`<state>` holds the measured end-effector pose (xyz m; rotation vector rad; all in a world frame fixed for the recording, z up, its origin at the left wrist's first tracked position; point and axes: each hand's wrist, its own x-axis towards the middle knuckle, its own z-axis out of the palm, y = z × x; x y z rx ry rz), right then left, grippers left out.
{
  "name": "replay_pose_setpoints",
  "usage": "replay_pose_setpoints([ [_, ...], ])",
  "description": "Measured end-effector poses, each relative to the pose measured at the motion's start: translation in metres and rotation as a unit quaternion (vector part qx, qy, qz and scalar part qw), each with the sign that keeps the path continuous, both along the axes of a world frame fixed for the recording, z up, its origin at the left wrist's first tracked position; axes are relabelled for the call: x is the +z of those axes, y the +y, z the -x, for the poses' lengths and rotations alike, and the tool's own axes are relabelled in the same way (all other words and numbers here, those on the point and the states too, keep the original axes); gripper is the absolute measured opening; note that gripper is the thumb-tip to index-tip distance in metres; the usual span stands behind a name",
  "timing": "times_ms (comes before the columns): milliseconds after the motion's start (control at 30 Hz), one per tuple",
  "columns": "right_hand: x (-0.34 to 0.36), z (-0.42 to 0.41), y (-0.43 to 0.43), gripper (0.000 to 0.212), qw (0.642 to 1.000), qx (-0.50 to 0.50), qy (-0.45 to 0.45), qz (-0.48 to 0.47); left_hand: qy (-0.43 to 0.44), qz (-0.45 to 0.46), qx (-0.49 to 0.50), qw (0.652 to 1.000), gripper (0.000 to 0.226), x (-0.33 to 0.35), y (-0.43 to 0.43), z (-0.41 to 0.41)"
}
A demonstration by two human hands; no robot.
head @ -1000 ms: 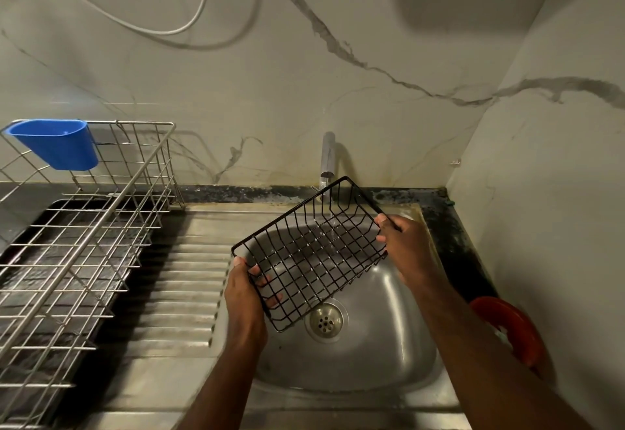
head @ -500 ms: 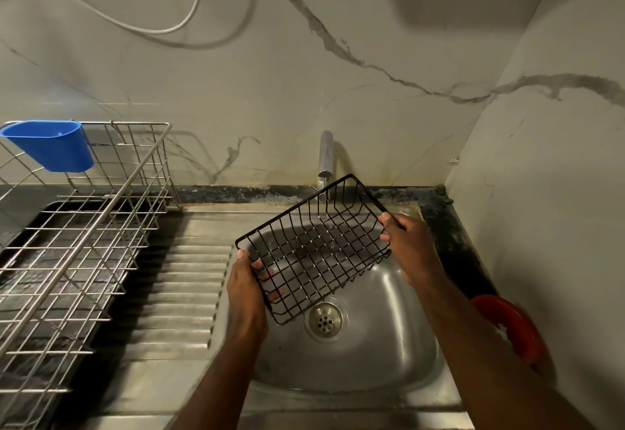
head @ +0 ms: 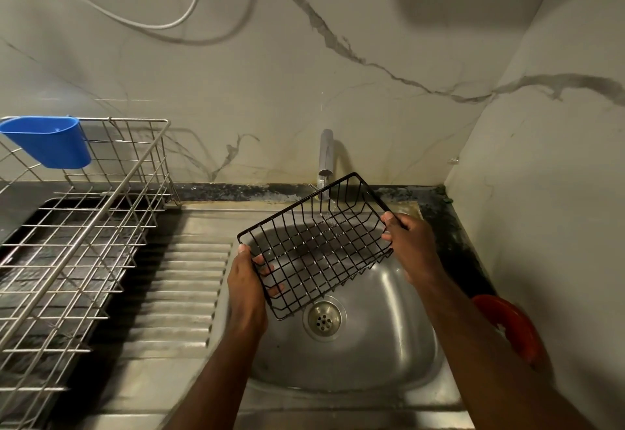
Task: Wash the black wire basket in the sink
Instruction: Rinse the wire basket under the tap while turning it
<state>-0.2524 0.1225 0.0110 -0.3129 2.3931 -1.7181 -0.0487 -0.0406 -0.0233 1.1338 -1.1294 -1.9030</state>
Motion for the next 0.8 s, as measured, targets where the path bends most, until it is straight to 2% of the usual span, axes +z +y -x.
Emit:
replay_pose_setpoints([
  [467, -0.002, 0.002, 0.007, 0.025, 1.000, -0.008, -0.008, -0.001, -0.012, 0.021, -0.012, 1.000, 0.044, -0.001, -0.004, 0.006],
  [800, -0.003, 0.006, 0.010, 0.022, 1.000, -0.013, -0.001, 0.006, -0.010, 0.022, -0.028, 0.999, 0.029, -0.001, -0.012, 0.012],
])
